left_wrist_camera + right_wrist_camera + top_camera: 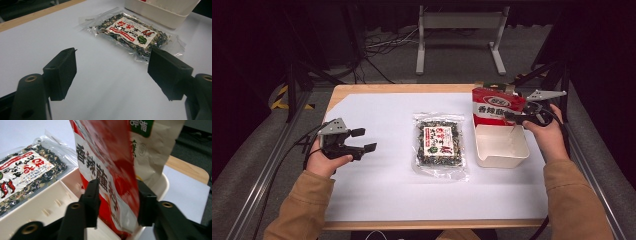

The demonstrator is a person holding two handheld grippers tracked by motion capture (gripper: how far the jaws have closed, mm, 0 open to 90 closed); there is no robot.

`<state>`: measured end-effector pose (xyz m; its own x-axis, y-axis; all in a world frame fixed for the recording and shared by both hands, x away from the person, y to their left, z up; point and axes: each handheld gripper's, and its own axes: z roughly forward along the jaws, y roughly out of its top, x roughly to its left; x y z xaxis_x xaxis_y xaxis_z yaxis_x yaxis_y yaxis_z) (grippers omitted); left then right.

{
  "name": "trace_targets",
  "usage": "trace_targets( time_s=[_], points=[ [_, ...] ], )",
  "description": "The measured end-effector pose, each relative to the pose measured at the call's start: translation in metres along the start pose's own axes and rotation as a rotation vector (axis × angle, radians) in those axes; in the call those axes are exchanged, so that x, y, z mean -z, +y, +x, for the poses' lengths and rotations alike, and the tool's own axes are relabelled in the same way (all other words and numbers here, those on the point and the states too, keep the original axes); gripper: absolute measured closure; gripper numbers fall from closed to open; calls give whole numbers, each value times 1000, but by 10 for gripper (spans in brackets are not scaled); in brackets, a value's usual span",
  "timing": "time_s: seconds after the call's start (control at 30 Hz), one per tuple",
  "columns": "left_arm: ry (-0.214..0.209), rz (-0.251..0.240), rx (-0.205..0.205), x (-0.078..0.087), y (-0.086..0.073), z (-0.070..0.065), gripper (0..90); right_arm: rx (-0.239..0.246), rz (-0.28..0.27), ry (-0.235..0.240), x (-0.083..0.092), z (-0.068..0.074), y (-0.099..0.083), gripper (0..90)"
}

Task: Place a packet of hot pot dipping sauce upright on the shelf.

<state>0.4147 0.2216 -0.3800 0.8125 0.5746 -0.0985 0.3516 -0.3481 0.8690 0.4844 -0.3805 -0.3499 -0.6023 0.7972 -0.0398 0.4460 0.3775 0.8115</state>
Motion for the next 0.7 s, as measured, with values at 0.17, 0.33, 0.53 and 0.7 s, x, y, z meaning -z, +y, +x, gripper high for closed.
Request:
trace_targets(
  time_s=[0.17,0.33,0.53,0.7],
  points=[
    [1,9,-12,-6,2,-1,192,-39,-42,-17,10,1,-5,428],
    [-35,14,-9,-14,5,-2,198,-42,-68,-29,23,7,-9,382],
    [-31,34,-8,-22,9,-2,201,-24,-69,-49,38,18,-12,368],
    [-34,30,-20,-26,14,-3,201,-19,-86,-55,50,27,-15,351]
  ],
)
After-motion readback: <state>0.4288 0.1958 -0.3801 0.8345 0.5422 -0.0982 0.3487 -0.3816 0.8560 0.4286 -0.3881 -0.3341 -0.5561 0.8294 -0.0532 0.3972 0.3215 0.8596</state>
